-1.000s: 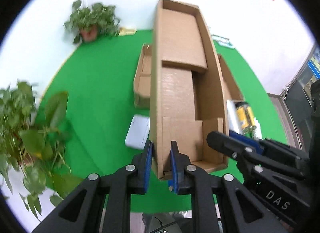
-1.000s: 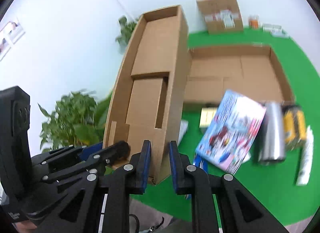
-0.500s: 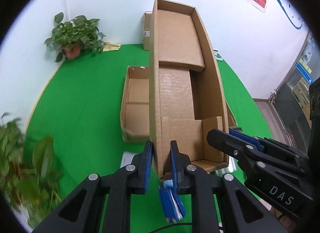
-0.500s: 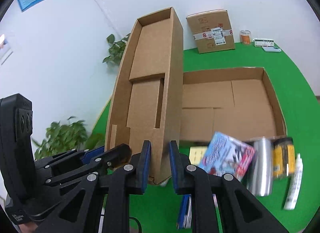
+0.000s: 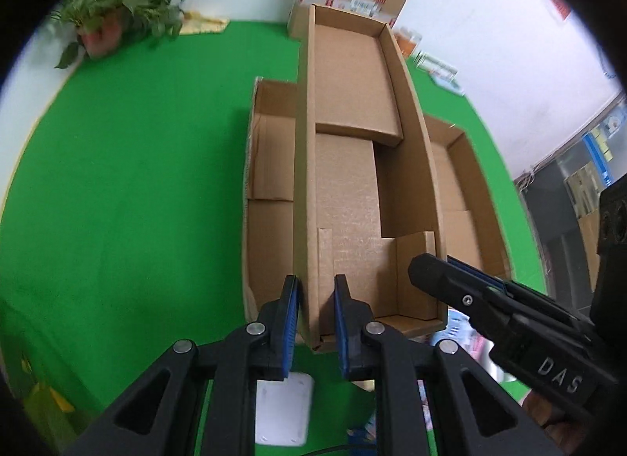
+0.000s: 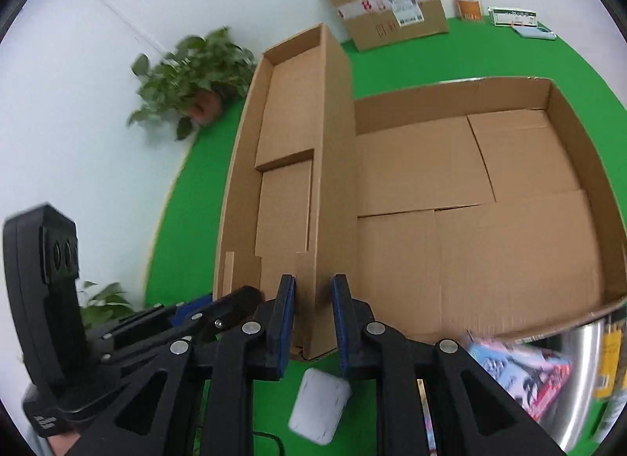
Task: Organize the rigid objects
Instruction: 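Lift the divider insert with both grippers and carry it over the box, then lower the insert along the box wall and open both grippers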
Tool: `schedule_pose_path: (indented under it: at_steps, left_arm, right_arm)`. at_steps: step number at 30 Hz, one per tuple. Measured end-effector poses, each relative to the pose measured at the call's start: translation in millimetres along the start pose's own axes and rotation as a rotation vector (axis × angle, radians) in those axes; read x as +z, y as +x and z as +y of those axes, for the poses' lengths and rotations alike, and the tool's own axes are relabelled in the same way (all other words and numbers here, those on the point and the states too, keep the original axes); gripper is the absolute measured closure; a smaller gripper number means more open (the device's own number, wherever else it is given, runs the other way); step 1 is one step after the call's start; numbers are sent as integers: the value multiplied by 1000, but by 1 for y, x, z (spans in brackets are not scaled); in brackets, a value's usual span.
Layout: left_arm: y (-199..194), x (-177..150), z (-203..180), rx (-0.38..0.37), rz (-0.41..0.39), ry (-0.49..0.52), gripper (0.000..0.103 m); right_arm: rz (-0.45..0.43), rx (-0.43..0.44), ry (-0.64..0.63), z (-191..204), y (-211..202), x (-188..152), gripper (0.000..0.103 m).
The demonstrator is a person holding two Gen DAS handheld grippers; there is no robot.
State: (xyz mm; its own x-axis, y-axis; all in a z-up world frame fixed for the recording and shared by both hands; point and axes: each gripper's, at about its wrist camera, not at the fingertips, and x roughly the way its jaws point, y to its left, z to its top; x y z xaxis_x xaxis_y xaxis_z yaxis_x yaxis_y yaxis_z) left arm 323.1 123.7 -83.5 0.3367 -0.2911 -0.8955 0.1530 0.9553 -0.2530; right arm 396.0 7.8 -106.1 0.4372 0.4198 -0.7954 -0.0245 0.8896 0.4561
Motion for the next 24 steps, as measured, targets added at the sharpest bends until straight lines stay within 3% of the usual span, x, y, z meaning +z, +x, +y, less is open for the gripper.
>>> schedule_pose_path:
  at_steps: [6, 12, 18, 21, 24]
  left_arm:
    - [50, 9, 23, 2, 79, -38, 87]
    - [96, -7, 33, 37, 177, -81, 87]
    - [93, -29, 17, 77, 206, -63, 85]
    - [86, -37, 8, 84, 179, -35, 84]
    - [71, -37, 12, 48, 133, -71, 84]
  right_arm:
    - [93, 1, 30, -17, 68, 18, 86]
    - [216, -12, 77, -48, 136, 6, 87]
    - [290, -26, 96, -48, 166, -10, 88]
    - [304, -34, 84, -46, 175, -16, 89]
    - [314, -55, 47, -39, 185, -14, 88]
